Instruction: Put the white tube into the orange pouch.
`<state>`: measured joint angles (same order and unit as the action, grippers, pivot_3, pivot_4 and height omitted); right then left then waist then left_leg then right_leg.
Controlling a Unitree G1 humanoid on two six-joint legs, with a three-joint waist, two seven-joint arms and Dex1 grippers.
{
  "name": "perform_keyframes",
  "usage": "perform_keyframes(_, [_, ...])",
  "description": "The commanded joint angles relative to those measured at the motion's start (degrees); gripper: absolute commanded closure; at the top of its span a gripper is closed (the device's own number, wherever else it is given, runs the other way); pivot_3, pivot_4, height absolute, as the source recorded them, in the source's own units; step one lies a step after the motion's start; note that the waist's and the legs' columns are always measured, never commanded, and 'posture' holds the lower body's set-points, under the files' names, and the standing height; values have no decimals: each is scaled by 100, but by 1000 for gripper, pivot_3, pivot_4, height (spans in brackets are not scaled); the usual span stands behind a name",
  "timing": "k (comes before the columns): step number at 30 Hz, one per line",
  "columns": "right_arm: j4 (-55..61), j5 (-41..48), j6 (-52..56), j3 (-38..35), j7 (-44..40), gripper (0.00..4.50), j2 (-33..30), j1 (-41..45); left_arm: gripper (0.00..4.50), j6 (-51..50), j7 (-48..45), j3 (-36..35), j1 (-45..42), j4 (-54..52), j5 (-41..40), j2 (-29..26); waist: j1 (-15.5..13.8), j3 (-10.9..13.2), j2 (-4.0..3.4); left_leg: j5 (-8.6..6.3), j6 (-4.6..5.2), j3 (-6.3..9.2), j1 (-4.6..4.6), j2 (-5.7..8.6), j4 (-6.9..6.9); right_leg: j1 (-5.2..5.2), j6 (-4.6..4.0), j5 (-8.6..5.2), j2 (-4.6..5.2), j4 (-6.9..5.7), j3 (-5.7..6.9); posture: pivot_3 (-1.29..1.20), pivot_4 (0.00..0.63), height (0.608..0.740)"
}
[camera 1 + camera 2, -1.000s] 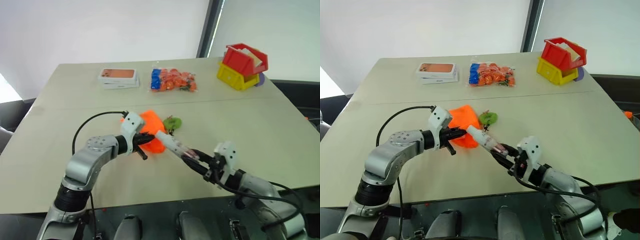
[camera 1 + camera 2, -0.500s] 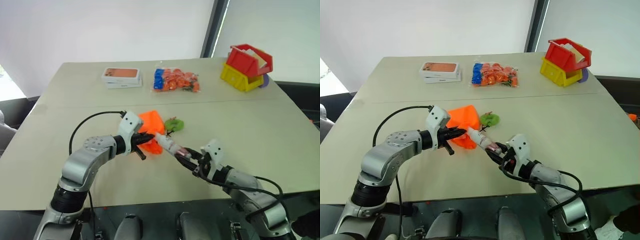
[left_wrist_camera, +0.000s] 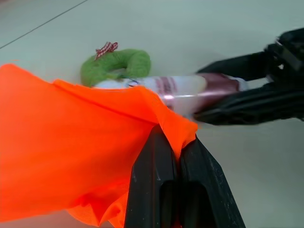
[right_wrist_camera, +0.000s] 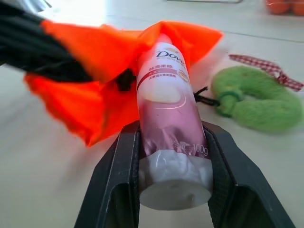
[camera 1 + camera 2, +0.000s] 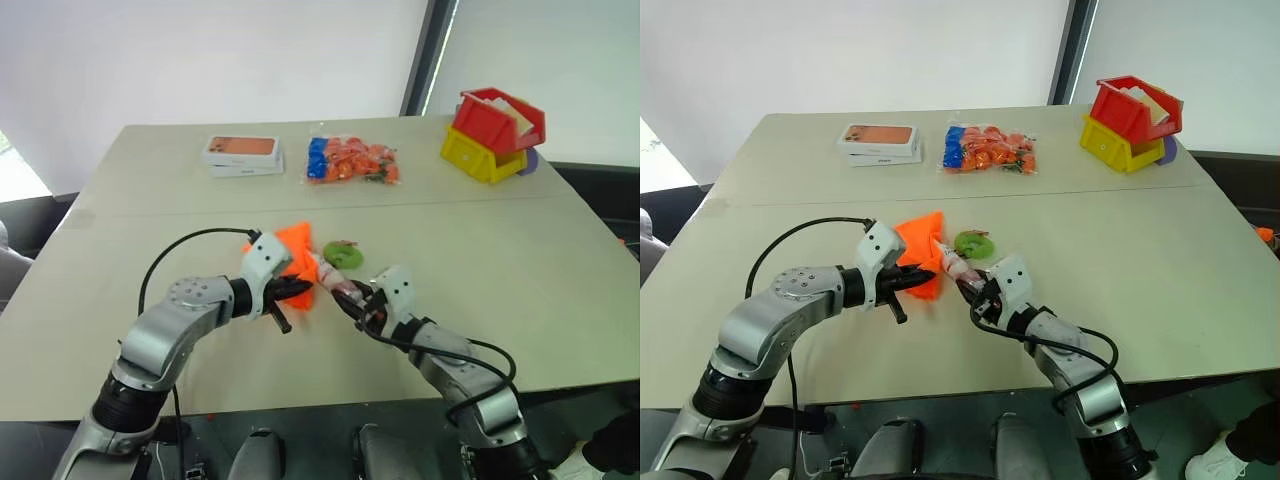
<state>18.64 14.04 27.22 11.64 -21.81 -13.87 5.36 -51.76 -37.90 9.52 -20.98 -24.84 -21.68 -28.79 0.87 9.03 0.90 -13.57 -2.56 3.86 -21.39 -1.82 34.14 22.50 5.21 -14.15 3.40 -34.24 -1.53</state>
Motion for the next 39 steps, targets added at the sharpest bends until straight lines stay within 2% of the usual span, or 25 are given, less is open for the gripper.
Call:
perform_keyframes(1, [116,-39,-156,-123,62,3324,68,93,4500,169,0,23,-9,-180,11,-51,-3,0,0,0,0,0,-1,0,0,1,-1,1,0,0,0,0,150,740])
perform_keyframes(6, [550,234,-138,-416,-339,3324,-311,-255,4500,159,361,-324,-76,134,-50,178,-18,0,0,0,0,0,-2,1,0,-3,-3,2,1,2,0,0,150,740])
perform_keyframes(11, [1051,553,-54,-690,-732,3324,-748,-693,4500,42,336,-690,-81,347,-405,347,3,-1,1,0,0,0,1,0,0,-3,9,-5,0,0,0,0,150,740])
perform_keyframes(15, [1453,859,-76,-935,-1060,3324,-1073,-1190,4500,-363,235,-1203,-167,614,-1098,603,0,-1,2,0,0,3,2,-2,0,-2,9,-6,-3,-1,2,0,150,740])
perform_keyframes(18, [1727,1074,-70,-1047,-1219,3324,-1207,-1539,4500,-557,-73,-1363,-226,834,-1476,496,-5,-1,4,0,0,2,1,-1,1,-3,10,-6,-2,-1,2,0,150,740])
perform_keyframes(24, [1721,707,-214,-523,-979,3324,-1017,-1514,4500,-567,-638,-1309,-384,1217,-1736,110,14,-2,5,0,0,2,4,-1,2,0,7,-4,-2,-1,2,0,150,740])
perform_keyframes(29, [1629,448,-270,-165,-812,3324,-802,-1451,4500,-518,-768,-1231,-509,1348,-1740,36,-10,-2,5,0,0,1,-1,0,2,3,4,-3,3,4,2,0,150,740])
perform_keyframes(39, [1903,872,-404,-607,-1140,3324,-1091,-1949,4500,-256,-644,-1032,-774,1695,-1507,166,-18,-2,8,0,-1,-1,-4,1,1,1,6,-4,6,6,3,0,150,740])
